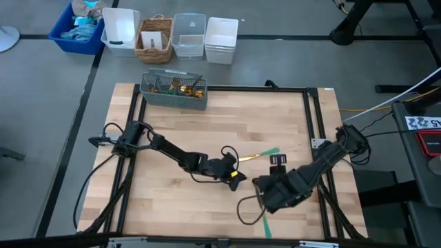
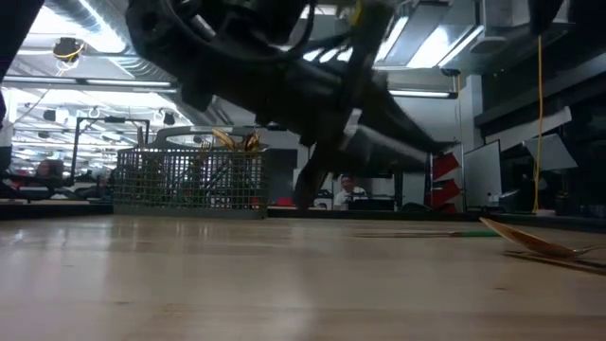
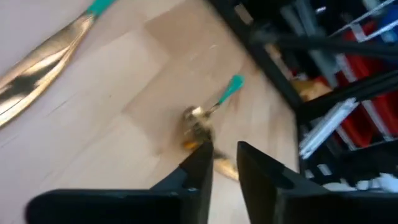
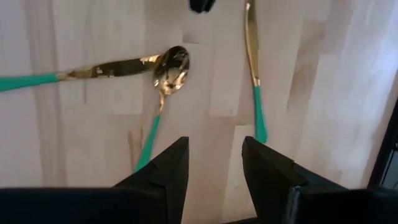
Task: Sort silverware
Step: Put the green spoon into the gray silverware basket
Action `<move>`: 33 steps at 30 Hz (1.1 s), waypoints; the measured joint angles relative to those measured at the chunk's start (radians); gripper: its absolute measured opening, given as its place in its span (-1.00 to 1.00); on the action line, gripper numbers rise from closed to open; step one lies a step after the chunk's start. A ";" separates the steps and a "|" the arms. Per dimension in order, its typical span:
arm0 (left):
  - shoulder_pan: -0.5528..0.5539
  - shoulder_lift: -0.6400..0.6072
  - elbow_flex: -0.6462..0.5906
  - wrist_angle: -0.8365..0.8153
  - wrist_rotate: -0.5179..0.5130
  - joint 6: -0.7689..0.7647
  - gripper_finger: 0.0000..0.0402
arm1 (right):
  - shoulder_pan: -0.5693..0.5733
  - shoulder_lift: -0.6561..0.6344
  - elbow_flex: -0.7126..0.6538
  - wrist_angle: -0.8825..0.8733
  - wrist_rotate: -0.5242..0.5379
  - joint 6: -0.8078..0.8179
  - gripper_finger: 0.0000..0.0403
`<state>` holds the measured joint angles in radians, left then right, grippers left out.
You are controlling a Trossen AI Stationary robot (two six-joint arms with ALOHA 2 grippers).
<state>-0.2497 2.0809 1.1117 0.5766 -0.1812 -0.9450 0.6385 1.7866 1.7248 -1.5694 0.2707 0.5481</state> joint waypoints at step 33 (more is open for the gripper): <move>0.028 0.127 0.232 -0.260 0.067 -0.248 -0.31 | 0.102 0.001 0.000 0.001 0.122 0.108 -0.26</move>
<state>-0.2218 2.2082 1.3437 0.3162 -0.1143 -1.1934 0.7403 1.7878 1.7245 -1.5686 0.3927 0.6558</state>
